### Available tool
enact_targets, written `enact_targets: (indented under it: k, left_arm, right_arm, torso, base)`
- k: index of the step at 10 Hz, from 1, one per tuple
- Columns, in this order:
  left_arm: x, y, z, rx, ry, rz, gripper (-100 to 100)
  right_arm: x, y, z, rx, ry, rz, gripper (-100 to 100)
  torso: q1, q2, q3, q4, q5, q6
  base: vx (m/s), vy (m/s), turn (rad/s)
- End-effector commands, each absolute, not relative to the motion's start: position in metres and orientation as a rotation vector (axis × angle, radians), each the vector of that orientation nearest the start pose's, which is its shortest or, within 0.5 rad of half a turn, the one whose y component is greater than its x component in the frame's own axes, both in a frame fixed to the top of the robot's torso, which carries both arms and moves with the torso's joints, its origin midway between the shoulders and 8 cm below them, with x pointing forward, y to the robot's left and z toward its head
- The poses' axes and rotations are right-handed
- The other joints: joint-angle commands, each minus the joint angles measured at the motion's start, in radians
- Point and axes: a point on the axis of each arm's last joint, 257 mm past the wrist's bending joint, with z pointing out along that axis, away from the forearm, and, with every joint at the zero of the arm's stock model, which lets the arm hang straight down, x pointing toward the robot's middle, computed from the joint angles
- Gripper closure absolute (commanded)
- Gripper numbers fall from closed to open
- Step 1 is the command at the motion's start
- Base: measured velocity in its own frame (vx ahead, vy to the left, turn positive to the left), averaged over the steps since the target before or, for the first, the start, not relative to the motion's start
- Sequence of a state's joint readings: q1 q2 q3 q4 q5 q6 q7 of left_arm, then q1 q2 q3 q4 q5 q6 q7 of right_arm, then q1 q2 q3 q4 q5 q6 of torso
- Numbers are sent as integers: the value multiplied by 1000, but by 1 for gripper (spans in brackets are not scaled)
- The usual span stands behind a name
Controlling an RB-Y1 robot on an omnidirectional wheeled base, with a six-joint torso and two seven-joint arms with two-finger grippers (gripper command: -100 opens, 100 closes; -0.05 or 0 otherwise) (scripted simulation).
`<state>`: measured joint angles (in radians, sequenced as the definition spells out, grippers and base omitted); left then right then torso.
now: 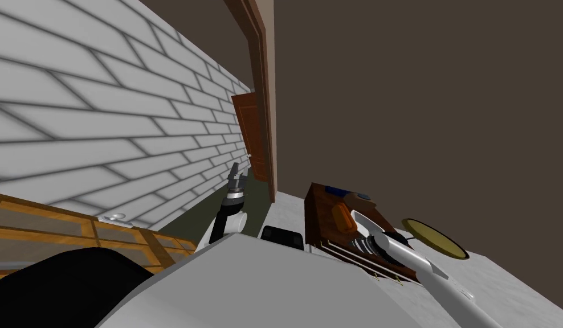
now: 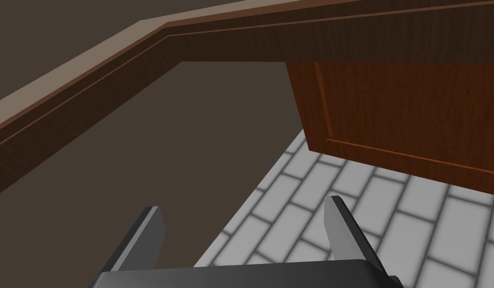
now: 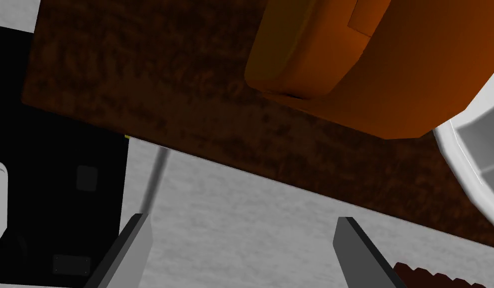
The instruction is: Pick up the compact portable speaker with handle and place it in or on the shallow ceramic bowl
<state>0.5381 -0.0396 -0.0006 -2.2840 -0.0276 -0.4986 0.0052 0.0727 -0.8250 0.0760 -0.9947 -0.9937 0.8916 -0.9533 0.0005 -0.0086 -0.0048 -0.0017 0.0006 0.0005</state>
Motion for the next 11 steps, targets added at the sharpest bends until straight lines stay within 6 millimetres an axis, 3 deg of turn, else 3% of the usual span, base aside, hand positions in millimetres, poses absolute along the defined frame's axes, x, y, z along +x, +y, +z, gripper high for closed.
enact_targets:
  k: [1,4,9,10,11]
  left_arm:
    - [340,284,14,-696,614,-1268,0]
    - [340,284,14,-696,614,-1268,0]
    - [340,284,14,-696,614,-1268,0]
    - [340,284,14,-696,614,-1268,0]
    - [340,284,14,-696,614,-1268,0]
  right_arm:
    - [231,-559,-502,-3189,-174,-215,-100]
    - [198,-577,-493,-3154,94,-68,-100]
    - [187,-592,-475,-3111,300,-3,-100]
    - [186,-590,-477,-3118,276,-8,-100]
    - [186,-590,-477,-3116,281,-6,0]
  torso:
    - [0,0,0,0,0,0]
    - [0,-1,-1,0,0,0]
    - [-4,-2,-1,0,-1,-1]
    - [-3,-2,-1,0,-1,-1]
    - [-2,2,1,0,-1,0]
  base:
    - [136,-8,22]
    - [169,9,85]
    - [145,-12,70]
    - [73,-5,18]
    - [14,-2,0]
